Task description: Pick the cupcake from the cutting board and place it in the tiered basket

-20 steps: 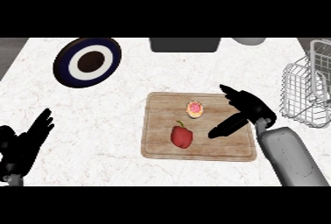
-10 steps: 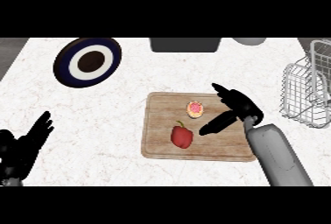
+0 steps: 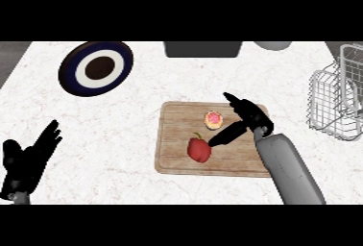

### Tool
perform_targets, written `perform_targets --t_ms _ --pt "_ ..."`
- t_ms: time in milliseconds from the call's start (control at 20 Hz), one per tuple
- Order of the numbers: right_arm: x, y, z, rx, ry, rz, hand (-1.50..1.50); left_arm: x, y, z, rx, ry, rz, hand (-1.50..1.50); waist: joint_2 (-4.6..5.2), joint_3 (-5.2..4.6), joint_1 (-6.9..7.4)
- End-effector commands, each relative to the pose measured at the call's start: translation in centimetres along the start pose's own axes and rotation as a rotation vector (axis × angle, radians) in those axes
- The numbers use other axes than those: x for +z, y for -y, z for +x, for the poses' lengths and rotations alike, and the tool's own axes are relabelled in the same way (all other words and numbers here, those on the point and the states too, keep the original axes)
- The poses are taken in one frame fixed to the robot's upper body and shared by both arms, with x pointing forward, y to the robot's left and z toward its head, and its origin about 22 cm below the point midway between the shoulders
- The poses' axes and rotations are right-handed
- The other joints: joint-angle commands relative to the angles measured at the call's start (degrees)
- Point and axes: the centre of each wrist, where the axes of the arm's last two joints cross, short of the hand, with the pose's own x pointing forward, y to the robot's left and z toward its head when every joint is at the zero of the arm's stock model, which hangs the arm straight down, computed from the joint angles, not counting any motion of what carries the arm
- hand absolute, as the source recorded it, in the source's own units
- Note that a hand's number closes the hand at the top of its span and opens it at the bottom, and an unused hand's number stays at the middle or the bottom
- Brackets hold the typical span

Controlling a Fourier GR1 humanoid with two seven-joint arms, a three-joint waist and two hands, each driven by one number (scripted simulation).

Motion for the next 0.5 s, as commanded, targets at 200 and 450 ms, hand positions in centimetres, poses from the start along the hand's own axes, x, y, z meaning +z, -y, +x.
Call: perform_targets --t_ms 200,450 --pt "-1.2 -0.9 -1.4 -0.006 -0.004 0.027 -1.5 0.6 0.4 1.5 0.01 0.006 -0.005 0.0 0.15 0.15 0.04" --pt "-2.3 -3.2 -0.4 0.001 0.016 0.083 -1.5 0.5 -2.0 -0.9 0.0 -0.011 -0.018 0.0 0.2 0.13 0.1"
